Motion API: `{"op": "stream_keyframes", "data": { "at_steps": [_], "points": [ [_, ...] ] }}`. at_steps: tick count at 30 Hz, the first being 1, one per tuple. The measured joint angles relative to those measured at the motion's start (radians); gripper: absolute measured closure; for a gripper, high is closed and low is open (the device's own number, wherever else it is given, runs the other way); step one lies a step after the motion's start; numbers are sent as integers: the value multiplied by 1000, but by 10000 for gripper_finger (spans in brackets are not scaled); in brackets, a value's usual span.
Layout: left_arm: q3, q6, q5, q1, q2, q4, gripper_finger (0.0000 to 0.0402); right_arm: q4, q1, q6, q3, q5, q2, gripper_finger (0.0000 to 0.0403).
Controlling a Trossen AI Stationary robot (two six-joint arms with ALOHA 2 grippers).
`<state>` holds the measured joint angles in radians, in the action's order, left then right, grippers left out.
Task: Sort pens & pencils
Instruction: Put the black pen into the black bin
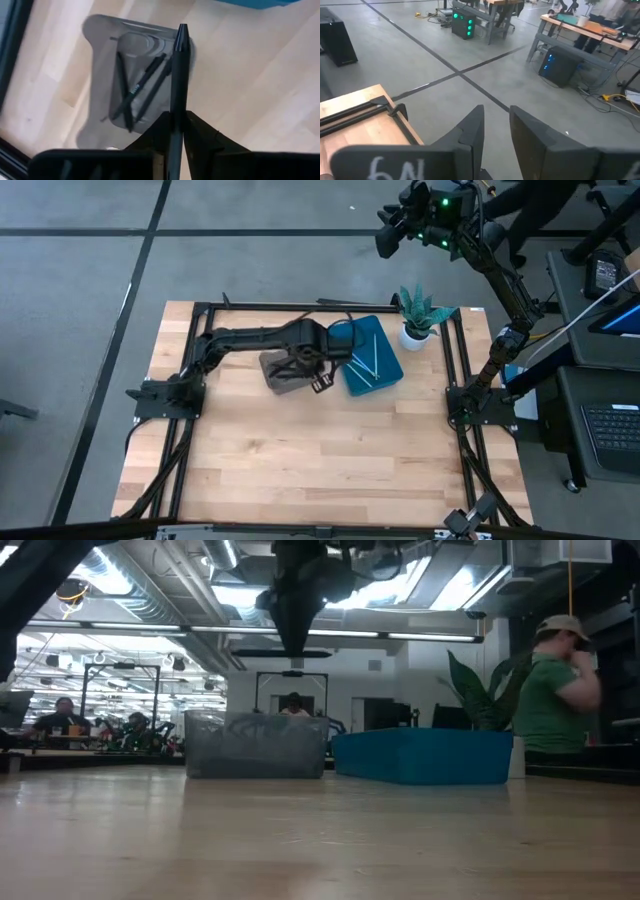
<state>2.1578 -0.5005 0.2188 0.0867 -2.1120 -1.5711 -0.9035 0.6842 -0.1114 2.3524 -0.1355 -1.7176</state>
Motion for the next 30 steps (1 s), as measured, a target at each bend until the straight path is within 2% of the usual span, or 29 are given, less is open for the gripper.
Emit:
{"op": "stream_keyframes", "data": {
  "at_steps": [5, 9, 20, 30],
  "points": [
    [-8, 90, 8, 49, 0, 0, 360, 0, 0, -6, 0, -4, 0, 308],
    [-60, 134, 8, 81, 3, 1, 364, 0, 0, -28, 0, -4, 0, 309],
    [-347, 138, 35, 141, 136, 2, 354, 57, 0, -29, 0, -13, 0, 309],
    [-364, 215, 54, 154, 127, 109, 357, 98, 0, -22, 0, -13, 0, 309]
  ]
}}
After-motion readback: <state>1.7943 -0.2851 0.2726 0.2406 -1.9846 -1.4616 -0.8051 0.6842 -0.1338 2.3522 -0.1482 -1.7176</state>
